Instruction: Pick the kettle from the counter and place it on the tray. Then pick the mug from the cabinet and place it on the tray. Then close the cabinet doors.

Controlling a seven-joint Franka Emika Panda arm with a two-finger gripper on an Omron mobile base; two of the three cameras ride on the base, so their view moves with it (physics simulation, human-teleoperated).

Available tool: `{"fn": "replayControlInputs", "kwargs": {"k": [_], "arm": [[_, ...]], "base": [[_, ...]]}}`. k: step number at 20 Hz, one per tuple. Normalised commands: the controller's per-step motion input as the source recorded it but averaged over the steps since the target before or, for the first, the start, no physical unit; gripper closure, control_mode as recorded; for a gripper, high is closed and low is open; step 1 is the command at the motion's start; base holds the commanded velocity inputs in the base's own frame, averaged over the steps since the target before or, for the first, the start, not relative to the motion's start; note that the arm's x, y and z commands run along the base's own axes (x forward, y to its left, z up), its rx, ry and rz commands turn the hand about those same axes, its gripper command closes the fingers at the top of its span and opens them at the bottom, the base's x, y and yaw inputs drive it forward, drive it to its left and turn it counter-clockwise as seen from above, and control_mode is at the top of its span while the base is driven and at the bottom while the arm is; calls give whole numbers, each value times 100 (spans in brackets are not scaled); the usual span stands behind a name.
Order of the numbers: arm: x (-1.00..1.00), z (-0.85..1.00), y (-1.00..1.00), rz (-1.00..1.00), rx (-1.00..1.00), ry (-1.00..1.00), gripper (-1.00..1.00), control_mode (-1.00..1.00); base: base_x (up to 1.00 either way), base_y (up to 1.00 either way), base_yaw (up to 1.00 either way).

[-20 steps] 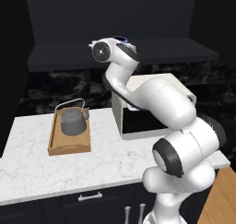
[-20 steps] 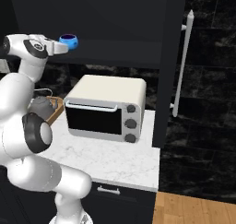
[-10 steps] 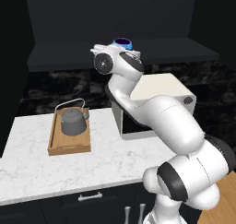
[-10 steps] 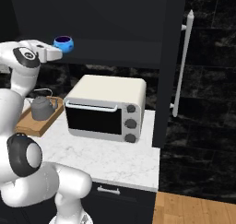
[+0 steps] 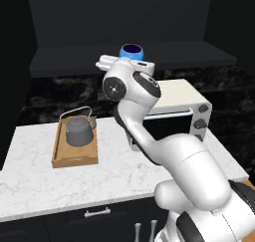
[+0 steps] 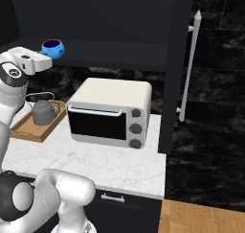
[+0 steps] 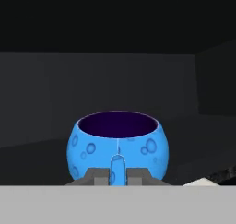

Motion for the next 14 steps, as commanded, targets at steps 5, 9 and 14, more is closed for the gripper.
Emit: {"fn": "replayControlInputs", "kwargs": {"k": [5, 9, 14], "arm": [[-32, -10, 77, -3, -3, 9, 100, -100], [-29, -26, 47, 0, 0, 13, 100, -100], [-31, -35, 28, 1, 0, 13, 100, -100]], "base": [[0, 0, 0], [0, 0, 0], [0, 0, 0]]}}
